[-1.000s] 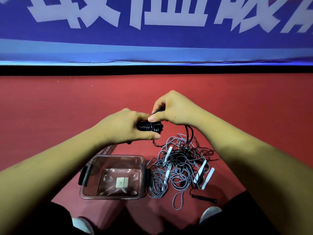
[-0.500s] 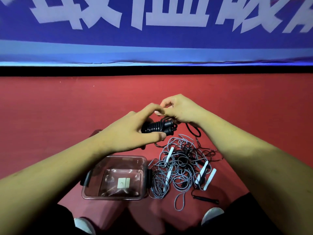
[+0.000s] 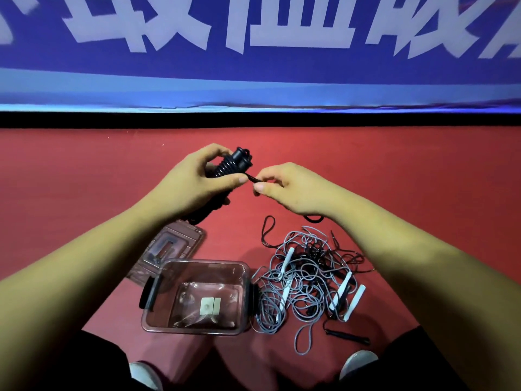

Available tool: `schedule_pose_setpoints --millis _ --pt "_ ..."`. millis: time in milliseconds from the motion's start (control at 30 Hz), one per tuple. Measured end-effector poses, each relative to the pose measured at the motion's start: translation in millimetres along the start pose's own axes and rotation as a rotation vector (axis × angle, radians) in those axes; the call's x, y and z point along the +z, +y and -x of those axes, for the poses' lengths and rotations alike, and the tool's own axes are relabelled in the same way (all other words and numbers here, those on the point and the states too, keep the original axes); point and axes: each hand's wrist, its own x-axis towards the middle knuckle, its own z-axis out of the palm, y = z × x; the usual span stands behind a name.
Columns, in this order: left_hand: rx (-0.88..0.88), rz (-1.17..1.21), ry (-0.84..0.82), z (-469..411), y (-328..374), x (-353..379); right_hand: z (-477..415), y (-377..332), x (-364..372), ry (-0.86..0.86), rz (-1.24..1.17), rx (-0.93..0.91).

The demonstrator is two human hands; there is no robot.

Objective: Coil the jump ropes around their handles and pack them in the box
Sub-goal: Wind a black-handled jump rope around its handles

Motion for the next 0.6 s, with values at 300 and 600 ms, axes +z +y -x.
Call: schedule_pose_setpoints --millis 300,600 --pt "-0.065 -0.76 0.097 -5.1 -24.2 14.1 14.6 -24.9 5.9 -0.03 0.431 -0.011" --pt "-0.051 -0.632 -0.357 -8.0 -21.8 20.0 14.6 -12.6 -12.6 -0.002 0.304 -0.041"
